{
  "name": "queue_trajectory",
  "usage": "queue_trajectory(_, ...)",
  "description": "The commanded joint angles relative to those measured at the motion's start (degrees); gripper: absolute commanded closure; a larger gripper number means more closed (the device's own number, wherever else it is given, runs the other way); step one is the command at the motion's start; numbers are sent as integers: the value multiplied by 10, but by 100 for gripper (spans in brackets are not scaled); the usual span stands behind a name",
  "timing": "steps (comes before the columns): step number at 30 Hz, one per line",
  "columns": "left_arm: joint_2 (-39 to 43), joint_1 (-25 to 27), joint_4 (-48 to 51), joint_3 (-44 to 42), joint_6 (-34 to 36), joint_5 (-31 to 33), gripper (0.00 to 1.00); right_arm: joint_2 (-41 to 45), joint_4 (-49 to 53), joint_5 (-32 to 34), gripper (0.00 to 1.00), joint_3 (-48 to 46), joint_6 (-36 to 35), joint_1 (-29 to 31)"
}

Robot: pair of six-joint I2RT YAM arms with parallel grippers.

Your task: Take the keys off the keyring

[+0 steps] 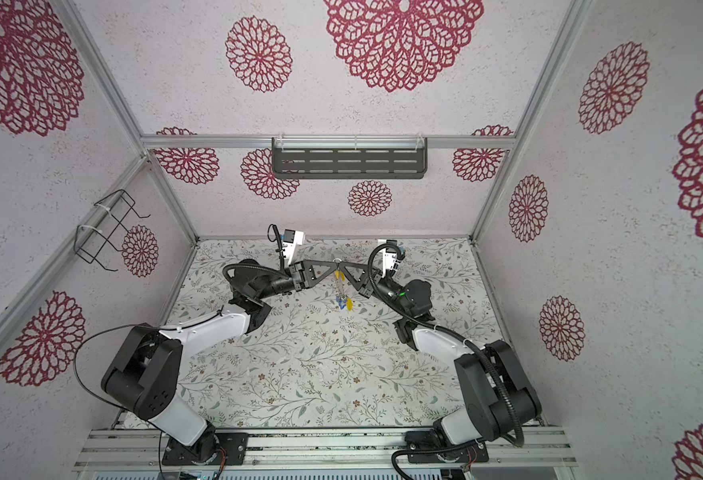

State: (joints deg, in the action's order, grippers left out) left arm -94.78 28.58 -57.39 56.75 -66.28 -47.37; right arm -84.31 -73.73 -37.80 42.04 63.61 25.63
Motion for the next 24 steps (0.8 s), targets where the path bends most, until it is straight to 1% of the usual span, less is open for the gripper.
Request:
queue_trajectory(1, -12, 4, -9, 11, 0, -8, 100, 2, -65, -2, 100, 13, 10, 9)
queue_trajectory(5, -4, 4, 23, 13, 20, -11, 100, 8, -42, -6, 100, 5, -5, 8)
queue_trajectory(10, 15, 2, 86, 18, 60, -15, 100, 34, 16, -5, 100, -3, -51, 8)
queue_trajectory(15, 36, -8, 109, 7, 76, -6, 99, 55, 37, 16, 100, -14, -61, -2)
queue_trajectory(16, 42, -10, 108, -2, 76, 4, 84, 58, 38, 23, 100, -17, -60, -7)
queue_trajectory(17, 47, -12, 108, -9, 79, 15, 75, 62, 39, 28, 100, -19, -59, -8)
queue_trajectory(18, 52, -13, 112, -16, 83, 26, 68, 64, 40, 32, 100, -19, -58, -9)
queue_trajectory(19, 55, -13, 122, -18, 87, 35, 66, 65, 40, 33, 100, -18, -59, -10)
queue_trajectory(21, 54, -10, 142, -16, 95, 49, 67, 63, 35, 32, 100, -14, -52, -9)
queue_trajectory(24, 45, -4, 138, -8, 94, 50, 78, 52, 2, 34, 100, -14, -25, -7)
